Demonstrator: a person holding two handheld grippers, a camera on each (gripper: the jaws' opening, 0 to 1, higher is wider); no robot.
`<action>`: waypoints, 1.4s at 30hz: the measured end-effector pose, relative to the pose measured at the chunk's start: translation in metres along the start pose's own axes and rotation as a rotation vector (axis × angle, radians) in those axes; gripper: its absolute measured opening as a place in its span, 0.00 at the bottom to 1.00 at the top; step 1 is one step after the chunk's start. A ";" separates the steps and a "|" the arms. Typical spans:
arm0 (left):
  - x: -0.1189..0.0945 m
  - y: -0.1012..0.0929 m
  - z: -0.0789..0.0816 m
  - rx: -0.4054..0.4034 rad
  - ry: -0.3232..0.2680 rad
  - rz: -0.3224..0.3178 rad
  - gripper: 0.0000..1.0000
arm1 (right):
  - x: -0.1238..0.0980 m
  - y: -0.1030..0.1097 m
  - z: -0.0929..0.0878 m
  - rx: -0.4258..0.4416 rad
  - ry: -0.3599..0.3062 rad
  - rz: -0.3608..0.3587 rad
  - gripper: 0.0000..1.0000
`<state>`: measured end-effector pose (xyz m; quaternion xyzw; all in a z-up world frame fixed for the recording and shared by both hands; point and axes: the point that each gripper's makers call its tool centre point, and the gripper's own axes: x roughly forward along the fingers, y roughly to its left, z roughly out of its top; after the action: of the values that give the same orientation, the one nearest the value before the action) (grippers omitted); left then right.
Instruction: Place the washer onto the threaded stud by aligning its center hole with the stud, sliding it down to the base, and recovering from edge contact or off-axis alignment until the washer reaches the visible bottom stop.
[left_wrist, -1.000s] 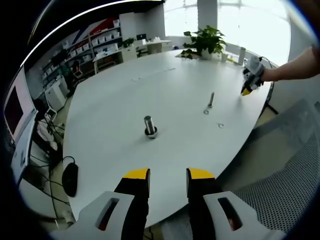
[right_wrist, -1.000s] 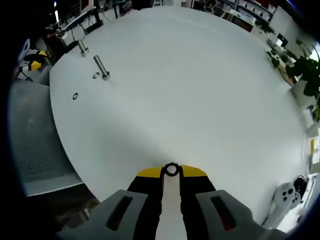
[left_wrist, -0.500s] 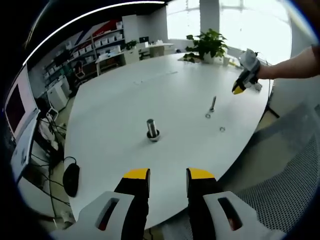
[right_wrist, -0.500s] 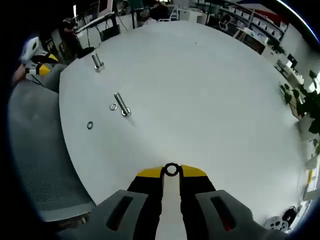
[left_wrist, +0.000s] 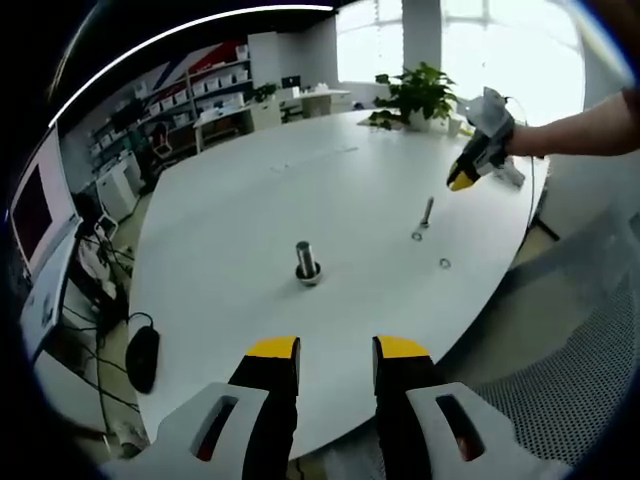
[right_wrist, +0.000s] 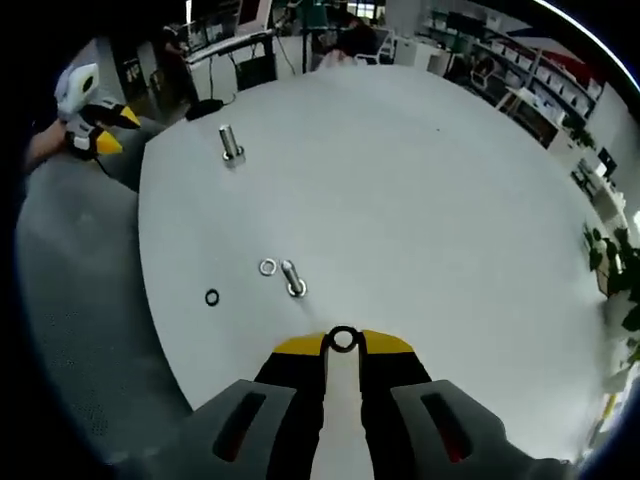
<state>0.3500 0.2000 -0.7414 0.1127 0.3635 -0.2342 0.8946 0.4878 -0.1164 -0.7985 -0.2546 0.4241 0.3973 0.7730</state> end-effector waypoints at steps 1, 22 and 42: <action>0.000 0.000 0.000 -0.001 -0.001 0.000 0.27 | 0.001 0.002 0.003 -0.004 -0.004 0.004 0.14; 0.000 -0.001 0.001 0.000 -0.006 -0.001 0.27 | 0.015 0.032 0.038 -0.116 -0.013 0.072 0.14; 0.000 -0.001 0.002 -0.003 -0.008 -0.004 0.27 | 0.026 0.039 0.036 -0.168 0.047 0.097 0.14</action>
<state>0.3505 0.1990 -0.7401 0.1096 0.3606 -0.2359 0.8957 0.4804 -0.0578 -0.8048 -0.3069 0.4192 0.4621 0.7187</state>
